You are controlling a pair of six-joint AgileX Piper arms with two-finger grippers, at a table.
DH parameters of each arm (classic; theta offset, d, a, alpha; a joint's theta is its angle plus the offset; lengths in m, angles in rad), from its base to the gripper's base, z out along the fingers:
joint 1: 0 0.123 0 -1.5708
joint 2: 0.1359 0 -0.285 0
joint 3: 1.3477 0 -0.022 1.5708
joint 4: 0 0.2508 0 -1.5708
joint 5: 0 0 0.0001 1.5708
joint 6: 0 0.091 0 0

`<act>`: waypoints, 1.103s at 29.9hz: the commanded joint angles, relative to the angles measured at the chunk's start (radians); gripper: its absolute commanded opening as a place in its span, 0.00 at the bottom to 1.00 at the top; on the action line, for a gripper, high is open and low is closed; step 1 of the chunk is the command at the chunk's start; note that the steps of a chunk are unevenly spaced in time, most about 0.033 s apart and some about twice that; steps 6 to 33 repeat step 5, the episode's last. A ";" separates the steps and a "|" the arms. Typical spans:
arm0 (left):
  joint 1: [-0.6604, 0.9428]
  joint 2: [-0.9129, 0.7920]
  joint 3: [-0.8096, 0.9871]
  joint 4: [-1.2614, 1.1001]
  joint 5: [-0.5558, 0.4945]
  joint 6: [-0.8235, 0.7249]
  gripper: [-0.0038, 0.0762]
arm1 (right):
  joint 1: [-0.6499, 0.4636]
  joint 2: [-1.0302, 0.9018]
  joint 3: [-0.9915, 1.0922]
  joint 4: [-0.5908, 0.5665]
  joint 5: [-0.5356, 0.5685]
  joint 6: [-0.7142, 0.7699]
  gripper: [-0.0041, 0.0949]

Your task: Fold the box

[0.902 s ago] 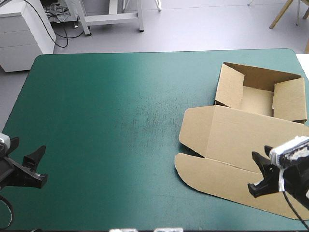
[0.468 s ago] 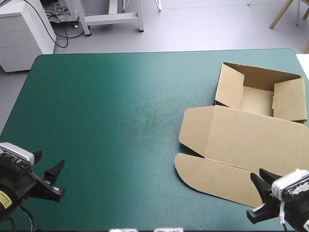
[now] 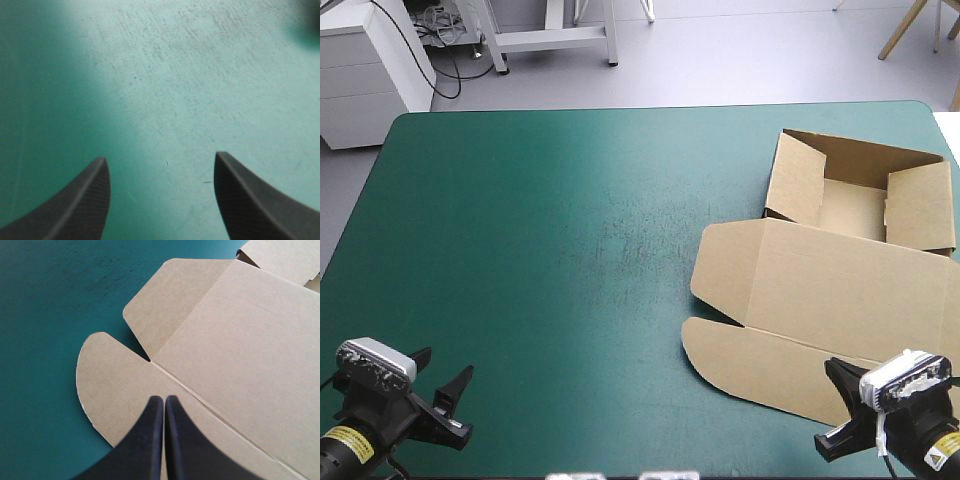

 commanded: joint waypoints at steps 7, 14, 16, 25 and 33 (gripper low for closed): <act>-0.007 0.000 0.020 -0.014 -0.090 -0.011 0.56 | 0.003 0.011 -0.024 0.014 -0.075 -0.026 0.02; -0.007 0.000 0.020 -0.014 -0.090 -0.011 0.56 | 0.003 0.011 -0.024 0.014 -0.075 -0.026 0.02; -0.007 0.000 0.020 -0.014 -0.090 -0.011 0.56 | 0.003 0.011 -0.024 0.014 -0.075 -0.026 0.02; -0.007 0.000 0.020 -0.014 -0.090 -0.011 0.56 | 0.003 0.011 -0.024 0.014 -0.075 -0.026 0.02; -0.007 0.000 0.020 -0.014 -0.090 -0.011 0.56 | 0.003 0.011 -0.024 0.014 -0.075 -0.026 0.02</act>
